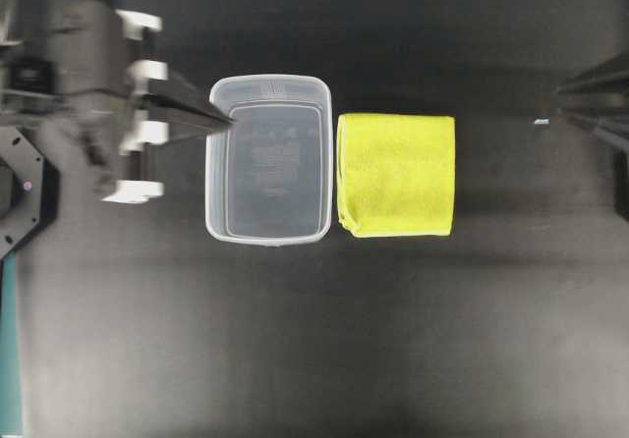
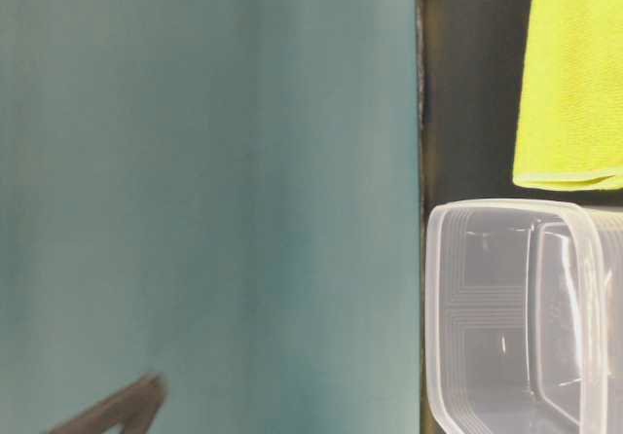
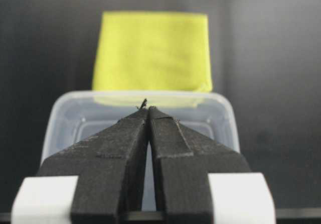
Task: Place the yellow towel into the container with the left arm.
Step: 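Move the left gripper over the container toward the yellow towel, then lower the left gripper onto the yellow towel and pinch it closed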
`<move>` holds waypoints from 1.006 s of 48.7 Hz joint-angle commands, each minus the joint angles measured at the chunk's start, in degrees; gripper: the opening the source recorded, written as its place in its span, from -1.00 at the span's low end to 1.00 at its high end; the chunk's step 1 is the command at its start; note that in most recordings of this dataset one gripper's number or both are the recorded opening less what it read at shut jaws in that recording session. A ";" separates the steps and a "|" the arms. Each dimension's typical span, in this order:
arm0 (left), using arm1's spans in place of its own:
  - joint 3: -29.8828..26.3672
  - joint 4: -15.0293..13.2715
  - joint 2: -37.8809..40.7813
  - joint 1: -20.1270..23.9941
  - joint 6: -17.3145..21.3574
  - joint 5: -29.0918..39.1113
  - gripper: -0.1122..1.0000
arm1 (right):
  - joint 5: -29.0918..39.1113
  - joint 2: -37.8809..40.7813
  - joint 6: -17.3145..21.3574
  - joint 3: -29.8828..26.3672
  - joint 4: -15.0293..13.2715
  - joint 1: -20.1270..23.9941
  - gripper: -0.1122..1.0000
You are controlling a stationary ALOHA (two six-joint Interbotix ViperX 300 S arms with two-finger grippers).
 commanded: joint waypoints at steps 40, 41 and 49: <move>-40.25 0.26 50.71 -0.26 8.79 12.39 0.82 | 2.81 -3.43 -0.70 -1.23 0.18 -0.44 0.50; -40.96 0.26 51.59 -0.35 9.23 12.39 0.82 | 2.81 -3.43 -0.70 -1.23 0.18 -0.44 0.50; -44.65 0.26 56.69 -0.09 10.63 13.27 0.82 | 2.90 -3.60 -0.62 -1.23 0.18 -0.44 0.50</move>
